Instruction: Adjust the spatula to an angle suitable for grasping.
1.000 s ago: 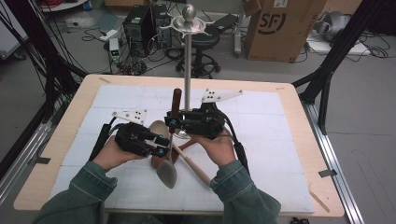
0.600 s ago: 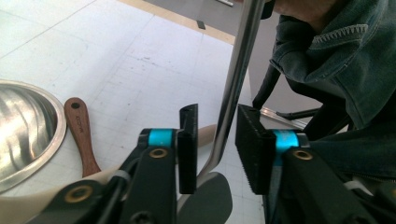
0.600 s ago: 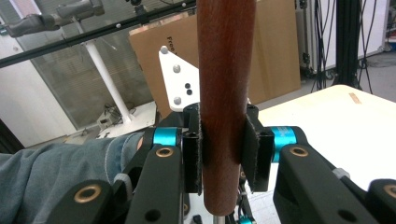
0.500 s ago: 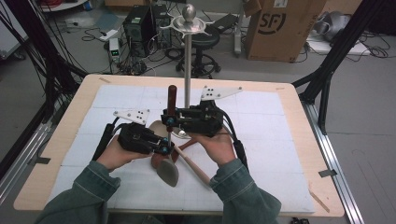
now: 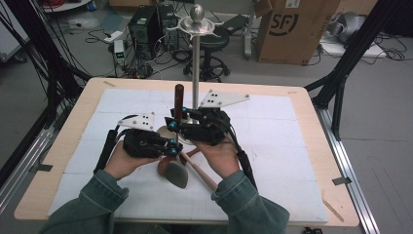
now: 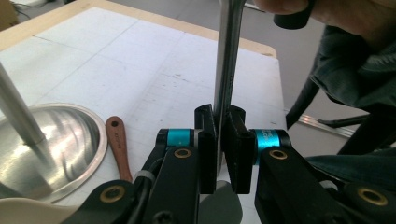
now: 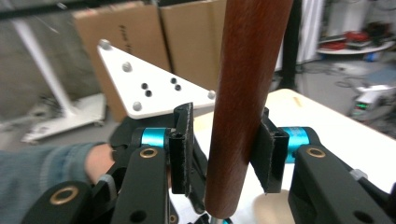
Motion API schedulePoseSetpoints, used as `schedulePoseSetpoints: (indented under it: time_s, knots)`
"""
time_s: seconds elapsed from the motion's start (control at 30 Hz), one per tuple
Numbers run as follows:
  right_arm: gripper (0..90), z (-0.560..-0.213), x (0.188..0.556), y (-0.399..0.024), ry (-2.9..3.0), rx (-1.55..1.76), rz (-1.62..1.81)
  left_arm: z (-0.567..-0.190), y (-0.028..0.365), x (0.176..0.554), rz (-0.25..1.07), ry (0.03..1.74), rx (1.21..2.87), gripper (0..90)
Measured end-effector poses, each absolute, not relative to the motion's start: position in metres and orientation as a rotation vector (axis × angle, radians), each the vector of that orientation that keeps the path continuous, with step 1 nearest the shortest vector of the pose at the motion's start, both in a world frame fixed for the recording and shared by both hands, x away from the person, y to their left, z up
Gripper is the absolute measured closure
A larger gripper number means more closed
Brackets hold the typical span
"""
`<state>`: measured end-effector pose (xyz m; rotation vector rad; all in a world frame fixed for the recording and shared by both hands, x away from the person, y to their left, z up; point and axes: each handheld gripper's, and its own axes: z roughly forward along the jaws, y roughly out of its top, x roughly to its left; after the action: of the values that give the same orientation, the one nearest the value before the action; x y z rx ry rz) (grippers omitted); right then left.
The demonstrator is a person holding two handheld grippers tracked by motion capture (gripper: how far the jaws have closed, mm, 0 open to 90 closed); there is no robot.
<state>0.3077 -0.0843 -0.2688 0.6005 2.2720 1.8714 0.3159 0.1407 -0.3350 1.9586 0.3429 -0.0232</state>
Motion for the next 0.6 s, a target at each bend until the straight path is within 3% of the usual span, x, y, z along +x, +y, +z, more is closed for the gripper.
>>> schedulePoseSetpoints:
  time_s: [0.17,0.33,0.6]
  knots:
    - [70.9,-0.268,0.303,-0.083,2.222,0.615,1.848,-0.331,0.138,0.311,0.026,0.373,1.936,84.2]
    - [72.5,-0.268,0.313,-0.089,2.245,0.589,1.995,-0.329,0.142,0.313,-0.022,0.371,1.917,82.6]
    - [72.6,-0.257,0.331,-0.107,2.268,0.486,2.083,-0.325,0.157,0.312,0.03,0.431,1.872,63.4]
